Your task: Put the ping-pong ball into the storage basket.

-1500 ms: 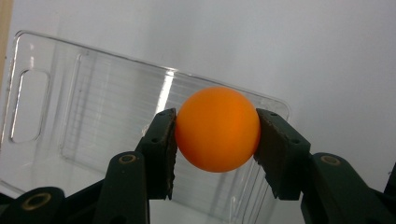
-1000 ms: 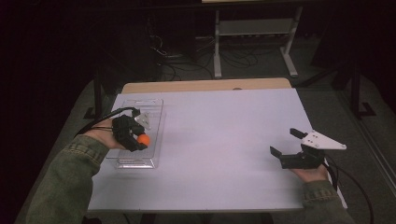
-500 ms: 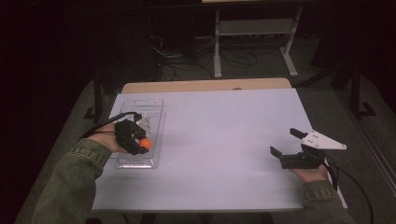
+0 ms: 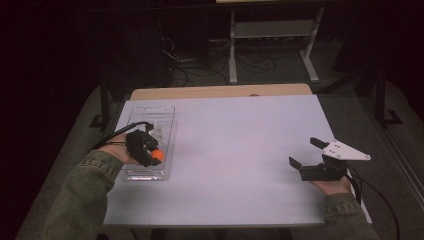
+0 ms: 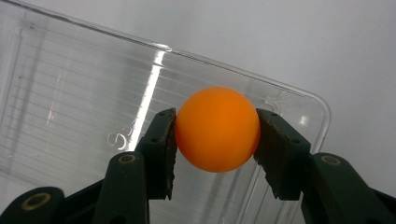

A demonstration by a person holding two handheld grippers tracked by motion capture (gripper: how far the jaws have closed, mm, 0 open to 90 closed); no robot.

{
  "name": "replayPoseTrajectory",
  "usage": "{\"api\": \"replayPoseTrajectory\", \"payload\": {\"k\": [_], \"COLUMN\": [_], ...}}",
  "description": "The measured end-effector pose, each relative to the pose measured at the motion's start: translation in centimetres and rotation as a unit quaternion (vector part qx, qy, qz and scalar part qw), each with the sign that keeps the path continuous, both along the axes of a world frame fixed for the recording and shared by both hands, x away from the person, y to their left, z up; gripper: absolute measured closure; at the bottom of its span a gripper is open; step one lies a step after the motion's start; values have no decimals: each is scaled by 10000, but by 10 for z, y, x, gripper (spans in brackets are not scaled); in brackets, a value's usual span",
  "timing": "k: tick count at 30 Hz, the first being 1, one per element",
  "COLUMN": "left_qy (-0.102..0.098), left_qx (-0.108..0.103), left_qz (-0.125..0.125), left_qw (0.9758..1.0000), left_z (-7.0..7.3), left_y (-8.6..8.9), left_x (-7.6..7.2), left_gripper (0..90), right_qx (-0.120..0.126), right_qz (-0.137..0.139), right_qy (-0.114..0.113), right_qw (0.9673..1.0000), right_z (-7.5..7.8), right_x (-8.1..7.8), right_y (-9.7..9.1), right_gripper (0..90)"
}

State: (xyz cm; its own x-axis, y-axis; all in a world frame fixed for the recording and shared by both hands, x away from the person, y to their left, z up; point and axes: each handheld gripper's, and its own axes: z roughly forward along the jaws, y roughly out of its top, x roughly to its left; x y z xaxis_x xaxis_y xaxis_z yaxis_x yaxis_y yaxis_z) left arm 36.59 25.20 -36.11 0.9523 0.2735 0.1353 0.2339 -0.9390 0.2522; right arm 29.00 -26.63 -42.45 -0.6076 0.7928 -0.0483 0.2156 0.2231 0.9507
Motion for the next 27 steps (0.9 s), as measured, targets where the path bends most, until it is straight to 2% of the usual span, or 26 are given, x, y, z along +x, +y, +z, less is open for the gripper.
{"api": "replayPoseTrajectory", "payload": {"k": [11,27], "left_qy": [127,87], "left_qx": [26,68], "left_qz": [55,104], "left_qw": [9999,9999], "left_z": [-10,-16], "left_y": [-2,-1], "left_x": [2,6], "left_gripper": [506,488], "right_qx": [-15,-46], "right_qz": [2,17], "right_qy": [24,38], "right_qw": [10000,10000], "right_z": [0,-1], "right_x": [0,1], "right_y": [0,1], "right_gripper": [0,0]}}
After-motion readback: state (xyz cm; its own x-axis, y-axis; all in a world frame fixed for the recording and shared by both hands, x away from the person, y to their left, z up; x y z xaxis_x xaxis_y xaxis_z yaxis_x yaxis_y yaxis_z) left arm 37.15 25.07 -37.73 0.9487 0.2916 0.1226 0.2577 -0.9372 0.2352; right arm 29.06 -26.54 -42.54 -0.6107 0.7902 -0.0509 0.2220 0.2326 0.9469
